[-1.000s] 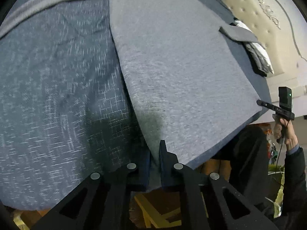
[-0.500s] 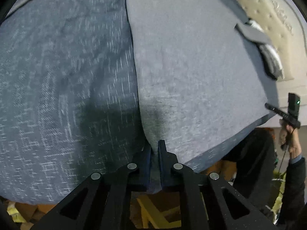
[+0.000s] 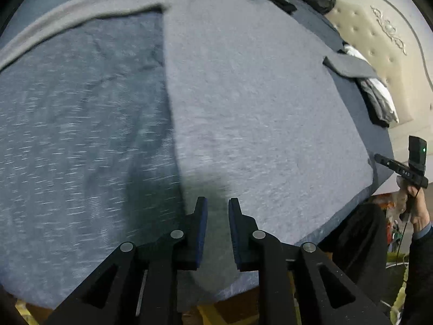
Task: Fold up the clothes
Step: 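Pull the grey hoodie hem taut with both tools, then open both, then grasp the hoodie sleeve cuff lying on the white pillow with the right tool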
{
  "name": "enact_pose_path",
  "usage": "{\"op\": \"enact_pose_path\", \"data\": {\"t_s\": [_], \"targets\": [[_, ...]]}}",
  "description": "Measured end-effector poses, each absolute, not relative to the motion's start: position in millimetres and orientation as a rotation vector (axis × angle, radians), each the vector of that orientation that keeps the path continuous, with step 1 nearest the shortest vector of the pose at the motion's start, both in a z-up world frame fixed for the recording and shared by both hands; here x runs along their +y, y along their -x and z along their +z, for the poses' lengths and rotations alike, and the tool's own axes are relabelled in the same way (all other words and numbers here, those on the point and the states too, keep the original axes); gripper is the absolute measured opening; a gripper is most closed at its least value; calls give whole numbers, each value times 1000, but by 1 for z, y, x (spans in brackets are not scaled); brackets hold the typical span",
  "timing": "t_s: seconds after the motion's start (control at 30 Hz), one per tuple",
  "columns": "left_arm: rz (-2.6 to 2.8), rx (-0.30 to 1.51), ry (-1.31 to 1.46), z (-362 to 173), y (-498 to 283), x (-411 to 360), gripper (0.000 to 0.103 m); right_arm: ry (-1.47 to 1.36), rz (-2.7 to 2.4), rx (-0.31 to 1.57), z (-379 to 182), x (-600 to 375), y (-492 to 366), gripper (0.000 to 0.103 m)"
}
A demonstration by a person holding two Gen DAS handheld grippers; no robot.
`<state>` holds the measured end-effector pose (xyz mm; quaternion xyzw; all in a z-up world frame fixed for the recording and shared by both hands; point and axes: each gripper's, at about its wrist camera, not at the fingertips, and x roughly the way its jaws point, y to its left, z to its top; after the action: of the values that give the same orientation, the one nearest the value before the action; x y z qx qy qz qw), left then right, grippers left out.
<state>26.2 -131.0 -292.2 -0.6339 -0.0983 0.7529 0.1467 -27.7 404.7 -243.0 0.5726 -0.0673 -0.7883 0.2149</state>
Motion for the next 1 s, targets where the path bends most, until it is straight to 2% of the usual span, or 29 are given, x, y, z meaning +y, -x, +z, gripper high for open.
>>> {"op": "enact_pose_path", "data": {"t_s": [0.2, 0.33, 0.6, 0.77, 0.9, 1.0], "targets": [[2131, -289, 1887, -316, -18, -120, 17, -1699, -2112, -112, -284, 377, 36, 10], [2111, -278, 1887, -315, -23, -124, 17, -1748, -2090, -186, -302, 395, 32, 10], [2063, -204, 1912, -313, -32, -103, 18, -1752, -2075, -182, -290, 405, 37, 10], [2101, -255, 1869, -301, -15, -97, 19, -1735, -2104, -190, -285, 405, 39, 10], [2193, -301, 1798, -282, 4, -104, 33, -1678, -2204, -249, -273, 414, 49, 12], [2261, -357, 1750, -276, 25, -108, 33, -1626, -2270, -288, -265, 421, 58, 17]]}}
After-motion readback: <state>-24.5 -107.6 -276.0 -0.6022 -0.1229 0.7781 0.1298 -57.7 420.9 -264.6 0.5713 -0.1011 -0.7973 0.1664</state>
